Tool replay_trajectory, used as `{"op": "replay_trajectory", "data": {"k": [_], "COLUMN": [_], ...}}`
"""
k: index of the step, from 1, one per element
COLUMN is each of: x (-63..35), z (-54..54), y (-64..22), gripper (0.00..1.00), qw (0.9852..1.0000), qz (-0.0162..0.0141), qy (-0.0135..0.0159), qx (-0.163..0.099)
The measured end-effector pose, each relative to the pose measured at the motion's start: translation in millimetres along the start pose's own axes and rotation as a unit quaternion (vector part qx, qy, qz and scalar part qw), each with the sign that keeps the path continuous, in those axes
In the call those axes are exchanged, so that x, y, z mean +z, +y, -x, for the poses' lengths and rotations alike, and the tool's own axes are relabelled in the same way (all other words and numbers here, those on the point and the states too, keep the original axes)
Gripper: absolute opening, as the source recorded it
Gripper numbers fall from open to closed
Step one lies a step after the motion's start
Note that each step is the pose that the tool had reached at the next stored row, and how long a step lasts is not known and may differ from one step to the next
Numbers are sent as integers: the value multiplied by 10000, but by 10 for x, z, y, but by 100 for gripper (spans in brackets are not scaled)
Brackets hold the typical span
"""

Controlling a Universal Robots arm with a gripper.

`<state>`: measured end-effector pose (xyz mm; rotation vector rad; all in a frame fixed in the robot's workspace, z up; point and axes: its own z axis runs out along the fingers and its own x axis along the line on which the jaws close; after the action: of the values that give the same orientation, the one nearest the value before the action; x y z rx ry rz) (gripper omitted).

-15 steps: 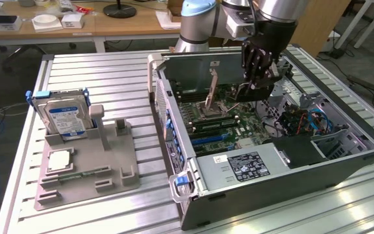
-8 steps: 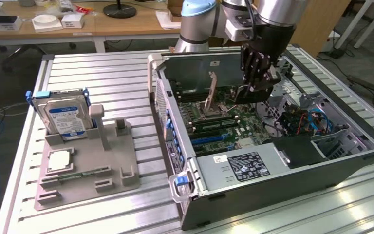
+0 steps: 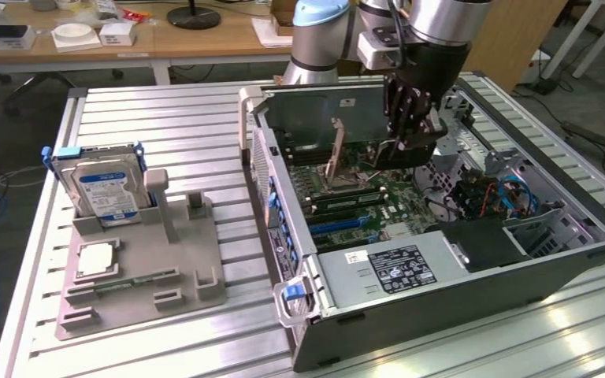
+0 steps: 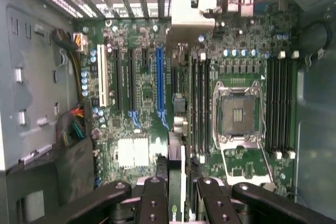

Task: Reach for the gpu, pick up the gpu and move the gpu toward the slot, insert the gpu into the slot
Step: 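Insert the gpu into the slot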

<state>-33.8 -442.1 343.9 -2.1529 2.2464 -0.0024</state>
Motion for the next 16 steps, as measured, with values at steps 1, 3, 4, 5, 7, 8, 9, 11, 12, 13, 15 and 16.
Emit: {"op": "replay_trajectory", "data": {"k": [1, 3, 4, 5, 7, 8, 9, 11, 12, 13, 15, 16], "x": [2, 4, 6, 9, 17, 21, 27, 43, 54, 65, 82, 89], "z": [-1, -2, -3, -3, -5, -5, -5, -6, -7, -7, -8, -9], "y": [24, 57, 67, 80, 113, 121, 125, 131, 138, 148, 163, 167], "gripper": [26, 26, 26, 26, 26, 26, 26, 26, 26, 26, 26, 26], "qw": [10000, 10000, 10000, 10000, 10000, 10000, 10000, 10000, 10000, 10000, 10000, 10000], "qz": [0, 1, 1, 0, 0, 0, 0, 0, 1, 1, 1, 1], "qy": [0, 1, 1, -1, -3, -3, -2, -2, -2, -2, -3, -3], "qx": [0, 0, 1, 0, 0, 1, 1, -7, -17, -25, -46, -57]}}
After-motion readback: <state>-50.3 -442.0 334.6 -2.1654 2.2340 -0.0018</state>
